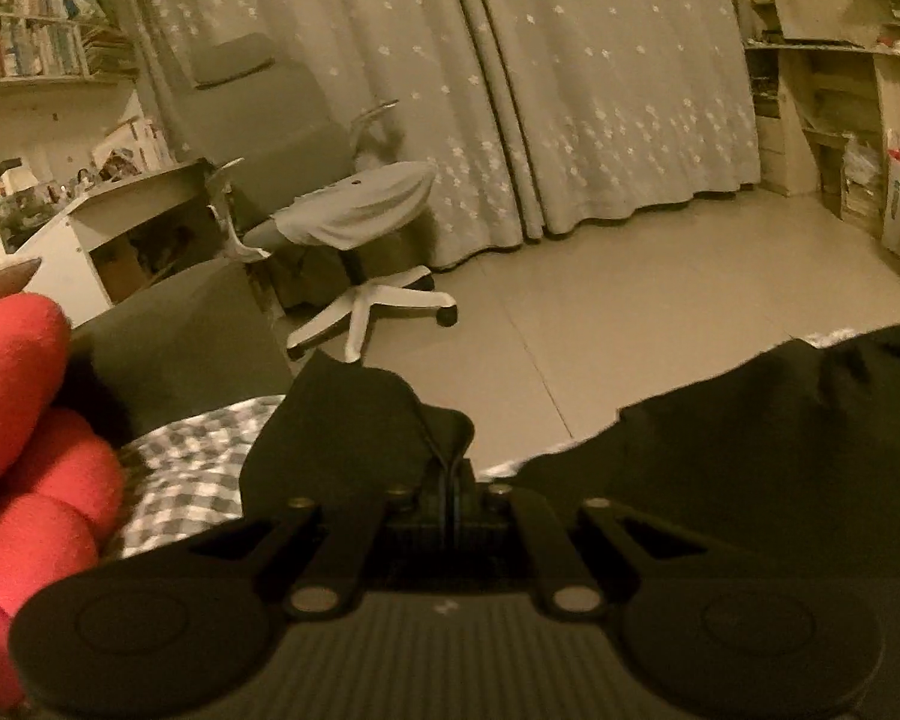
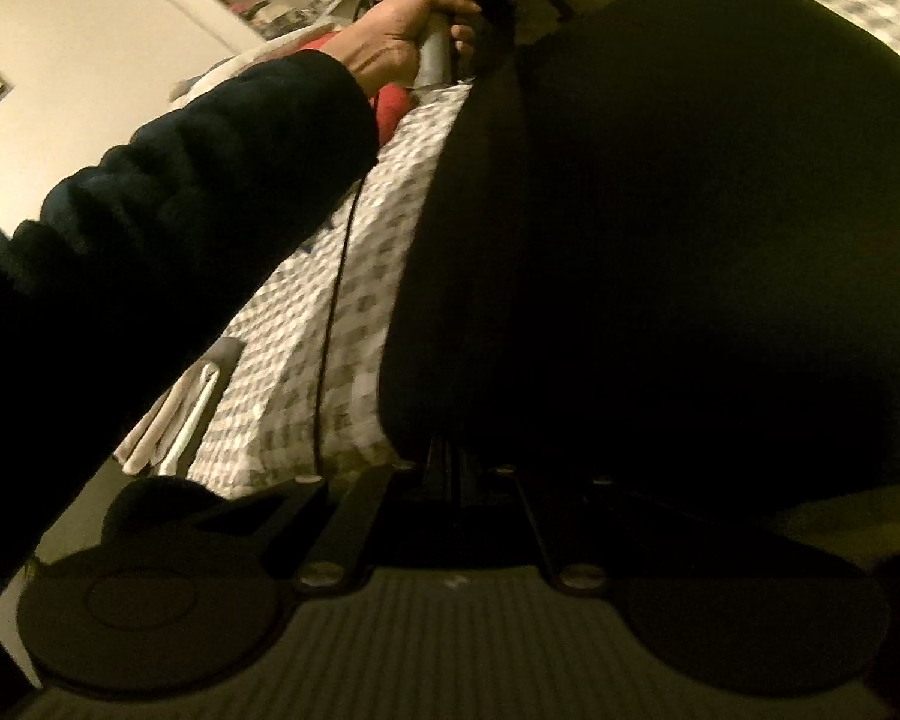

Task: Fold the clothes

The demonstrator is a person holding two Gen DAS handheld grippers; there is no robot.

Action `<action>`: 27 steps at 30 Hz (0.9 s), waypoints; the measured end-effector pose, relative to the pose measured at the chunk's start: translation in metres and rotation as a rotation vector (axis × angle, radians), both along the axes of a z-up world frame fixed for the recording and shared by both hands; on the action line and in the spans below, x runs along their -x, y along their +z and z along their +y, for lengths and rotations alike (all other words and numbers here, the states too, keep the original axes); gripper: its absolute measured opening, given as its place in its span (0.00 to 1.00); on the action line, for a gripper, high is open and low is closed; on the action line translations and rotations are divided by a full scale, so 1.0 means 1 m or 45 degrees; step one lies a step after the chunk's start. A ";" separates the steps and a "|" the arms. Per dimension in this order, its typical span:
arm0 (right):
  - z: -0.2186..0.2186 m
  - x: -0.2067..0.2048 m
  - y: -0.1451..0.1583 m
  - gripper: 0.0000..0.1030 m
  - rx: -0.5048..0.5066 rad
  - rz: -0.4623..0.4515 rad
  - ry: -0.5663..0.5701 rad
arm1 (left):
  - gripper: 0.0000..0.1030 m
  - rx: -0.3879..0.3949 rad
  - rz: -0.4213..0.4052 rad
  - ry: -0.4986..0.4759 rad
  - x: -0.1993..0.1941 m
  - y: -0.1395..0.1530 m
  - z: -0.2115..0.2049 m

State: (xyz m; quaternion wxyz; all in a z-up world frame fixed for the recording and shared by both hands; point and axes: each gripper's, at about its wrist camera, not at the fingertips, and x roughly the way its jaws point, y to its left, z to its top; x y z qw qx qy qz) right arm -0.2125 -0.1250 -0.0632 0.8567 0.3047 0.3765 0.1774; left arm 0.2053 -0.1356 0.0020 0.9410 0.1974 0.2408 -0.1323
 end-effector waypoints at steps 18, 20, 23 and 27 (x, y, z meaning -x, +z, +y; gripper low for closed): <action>-0.008 0.018 -0.006 0.03 0.012 0.015 -0.147 | 0.54 0.223 0.039 -0.024 0.023 0.047 0.063; -0.007 0.018 -0.007 0.03 0.020 0.014 -0.158 | 0.56 0.325 0.038 0.032 0.021 0.062 0.095; -0.003 0.019 -0.007 0.03 0.031 0.013 -0.164 | 0.56 0.462 0.052 0.155 0.020 0.073 0.139; 0.000 0.019 -0.004 0.03 0.048 -0.001 -0.152 | 0.56 0.562 0.087 0.192 0.042 0.059 0.173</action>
